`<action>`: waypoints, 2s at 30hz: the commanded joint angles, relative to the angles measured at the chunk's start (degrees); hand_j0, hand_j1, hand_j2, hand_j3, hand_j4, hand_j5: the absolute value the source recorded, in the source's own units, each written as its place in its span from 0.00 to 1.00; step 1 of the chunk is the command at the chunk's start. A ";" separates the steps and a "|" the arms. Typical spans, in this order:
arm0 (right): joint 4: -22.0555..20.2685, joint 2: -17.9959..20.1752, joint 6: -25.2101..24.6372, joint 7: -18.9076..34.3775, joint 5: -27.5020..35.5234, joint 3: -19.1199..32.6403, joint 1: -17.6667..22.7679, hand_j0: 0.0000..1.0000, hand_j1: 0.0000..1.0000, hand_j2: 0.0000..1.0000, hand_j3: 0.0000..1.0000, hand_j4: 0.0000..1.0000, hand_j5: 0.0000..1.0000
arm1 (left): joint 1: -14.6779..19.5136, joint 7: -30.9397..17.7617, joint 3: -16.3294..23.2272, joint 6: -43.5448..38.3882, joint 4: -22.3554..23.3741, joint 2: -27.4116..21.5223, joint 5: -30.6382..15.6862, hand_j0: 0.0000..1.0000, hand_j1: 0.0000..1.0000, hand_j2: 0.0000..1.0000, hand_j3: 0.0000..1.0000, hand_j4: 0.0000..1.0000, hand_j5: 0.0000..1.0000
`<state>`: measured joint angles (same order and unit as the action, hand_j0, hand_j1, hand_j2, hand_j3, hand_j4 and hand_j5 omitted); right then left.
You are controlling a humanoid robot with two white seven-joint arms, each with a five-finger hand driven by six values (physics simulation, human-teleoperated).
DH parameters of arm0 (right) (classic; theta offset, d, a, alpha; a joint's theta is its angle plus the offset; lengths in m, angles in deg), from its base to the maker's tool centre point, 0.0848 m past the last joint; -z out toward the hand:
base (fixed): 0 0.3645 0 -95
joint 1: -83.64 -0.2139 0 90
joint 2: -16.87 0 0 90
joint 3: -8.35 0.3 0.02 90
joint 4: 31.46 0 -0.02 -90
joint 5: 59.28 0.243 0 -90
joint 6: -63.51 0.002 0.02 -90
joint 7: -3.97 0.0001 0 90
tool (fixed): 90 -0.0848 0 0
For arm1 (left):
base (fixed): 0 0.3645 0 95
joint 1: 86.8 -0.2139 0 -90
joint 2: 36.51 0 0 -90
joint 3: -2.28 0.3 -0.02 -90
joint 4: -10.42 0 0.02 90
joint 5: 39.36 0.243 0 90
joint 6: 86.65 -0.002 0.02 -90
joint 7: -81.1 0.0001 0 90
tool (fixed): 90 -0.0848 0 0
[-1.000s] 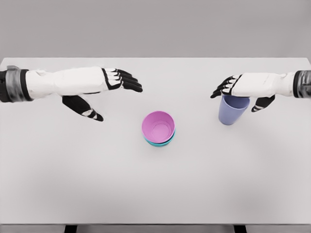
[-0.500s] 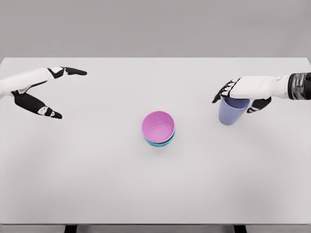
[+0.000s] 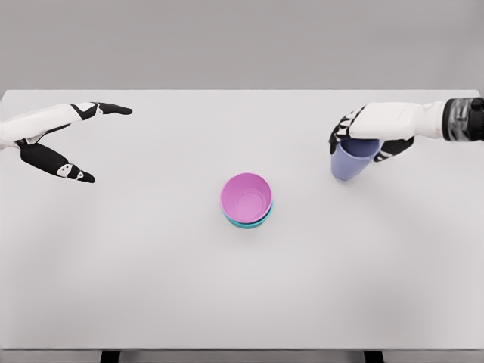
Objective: Stacking bowl and cup with both arms
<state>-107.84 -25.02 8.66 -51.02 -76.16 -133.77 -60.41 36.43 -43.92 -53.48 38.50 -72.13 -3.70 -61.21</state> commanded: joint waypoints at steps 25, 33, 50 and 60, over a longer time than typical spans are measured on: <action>-12.56 -5.04 -0.15 -0.01 1.67 2.64 -2.11 0.62 0.62 0.62 0.62 0.62 0.62 | 0.00 0.02 -0.05 -0.15 -0.15 0.15 -0.47 1.00 1.00 1.00 1.00 1.00 1.00; -18.45 -6.01 -0.15 -0.01 2.02 1.85 -1.67 0.63 0.63 0.63 0.63 0.63 0.63 | 0.00 0.02 -0.05 -0.15 -0.16 0.15 -0.47 1.00 1.00 1.00 1.00 1.00 1.00; -19.07 -10.93 -0.15 -0.01 2.72 -1.23 -1.14 0.64 0.64 0.64 0.64 0.64 0.64 | 0.00 0.02 -0.05 -0.15 -0.24 0.15 -0.47 1.00 1.00 1.00 1.00 1.00 1.00; -15.38 -11.89 -0.15 -0.01 1.85 -2.98 -1.05 0.67 0.67 0.67 0.67 0.67 0.67 | 0.00 0.02 -0.05 -0.15 -0.33 0.15 -0.47 1.00 1.00 1.00 1.00 1.00 1.00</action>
<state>-123.82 -36.57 8.69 -51.01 -74.43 -136.07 -61.47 36.43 -43.92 -53.50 38.50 -72.43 -3.45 -61.22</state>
